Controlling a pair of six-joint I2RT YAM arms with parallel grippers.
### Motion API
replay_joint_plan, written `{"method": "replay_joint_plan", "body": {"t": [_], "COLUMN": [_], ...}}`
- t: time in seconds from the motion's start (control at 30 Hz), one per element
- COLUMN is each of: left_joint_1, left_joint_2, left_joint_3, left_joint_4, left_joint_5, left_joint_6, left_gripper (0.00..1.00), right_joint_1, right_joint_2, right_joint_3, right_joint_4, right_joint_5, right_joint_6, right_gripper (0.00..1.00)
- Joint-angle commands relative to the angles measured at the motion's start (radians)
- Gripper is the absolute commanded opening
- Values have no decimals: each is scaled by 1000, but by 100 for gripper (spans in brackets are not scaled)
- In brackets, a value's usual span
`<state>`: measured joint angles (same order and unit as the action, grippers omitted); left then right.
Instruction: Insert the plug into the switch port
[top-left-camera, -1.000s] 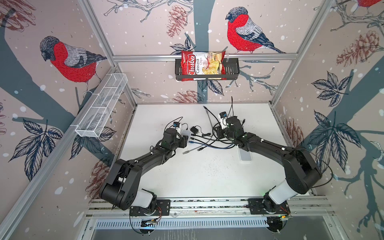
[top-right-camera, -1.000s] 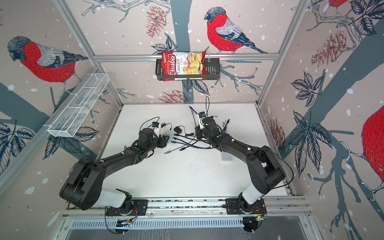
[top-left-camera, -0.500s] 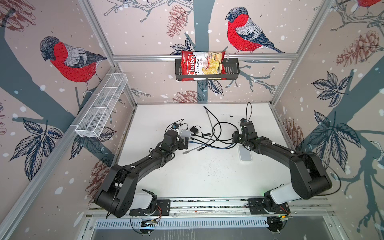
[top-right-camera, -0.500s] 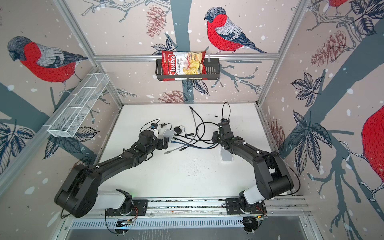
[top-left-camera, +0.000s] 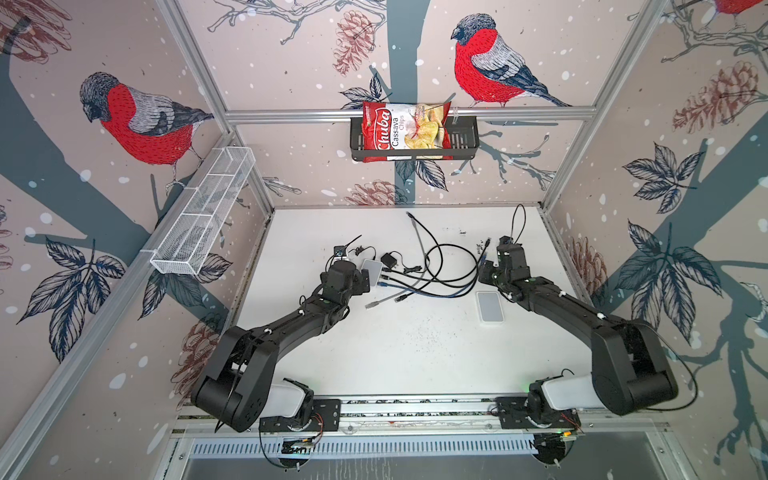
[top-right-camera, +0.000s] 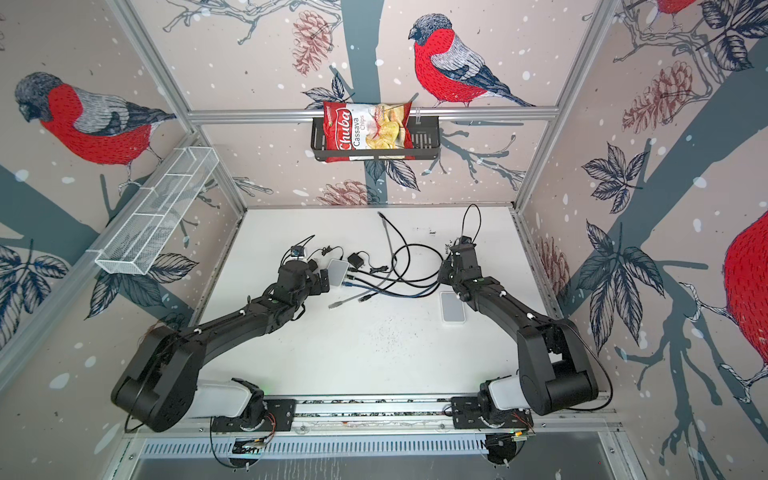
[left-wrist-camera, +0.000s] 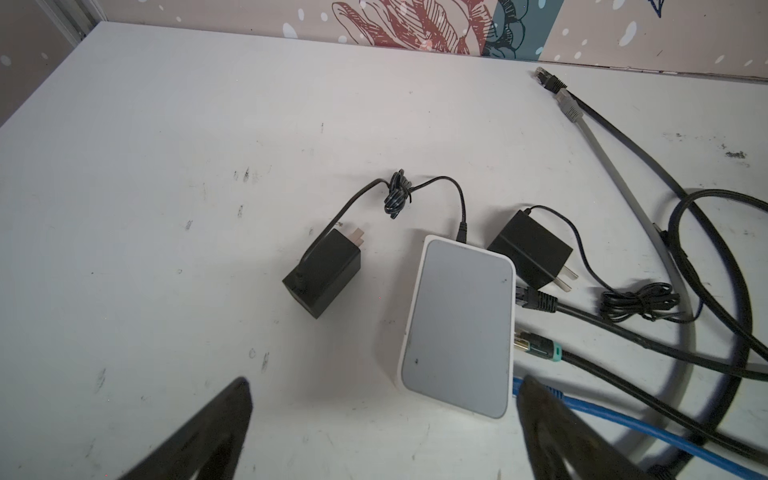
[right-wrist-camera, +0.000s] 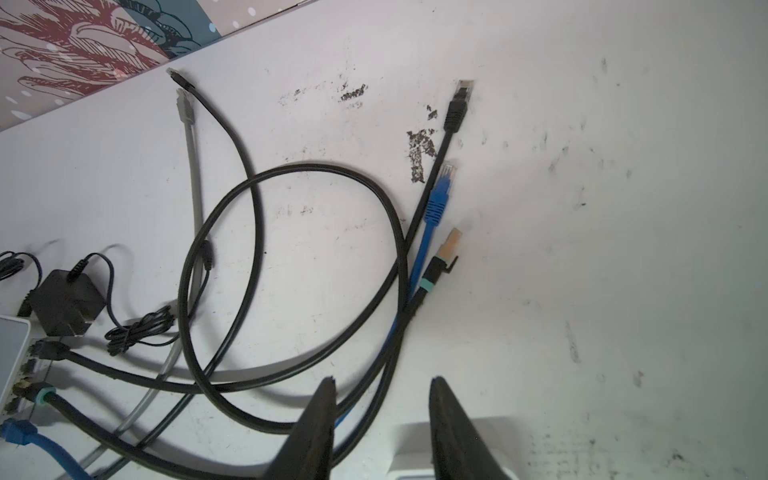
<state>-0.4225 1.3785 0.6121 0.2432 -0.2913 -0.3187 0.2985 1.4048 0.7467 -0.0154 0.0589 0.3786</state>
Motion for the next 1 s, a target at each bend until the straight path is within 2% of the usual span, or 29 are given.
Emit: {"method": "replay_joint_plan", "body": {"t": [0.0,0.13,0.3,0.43,0.53,0.77,0.97], "left_joint_1": [1,1,1,1,2,4,4], "left_joint_2": [9,16,10,-2,-11,-22,-29], "left_joint_3": [5,9,3,-7,-26,-61,-73], "left_joint_4": [50,78,106,112,123,139,138], "left_joint_5": [15,54,52,13,-12,5,15], "left_joint_6": [-6,5,13,14,7,0,-5], "left_gripper": [98,97,95,95,95,95,95], "right_joint_1": [11,84,203,234,252,326,334], "right_joint_2": [-4,25,109,192,267,453,575], "right_joint_3": [-9,28,139,236,305,459,575], "right_joint_4": [29,47,6,-8,-2,-36,-136], "right_joint_5": [-117,-138,-40,-60,-124,-135,-172], "right_joint_6": [-64,-153,-274,-305,-342,-549,-682], "right_gripper": [38,38,38,37,37,37,35]}}
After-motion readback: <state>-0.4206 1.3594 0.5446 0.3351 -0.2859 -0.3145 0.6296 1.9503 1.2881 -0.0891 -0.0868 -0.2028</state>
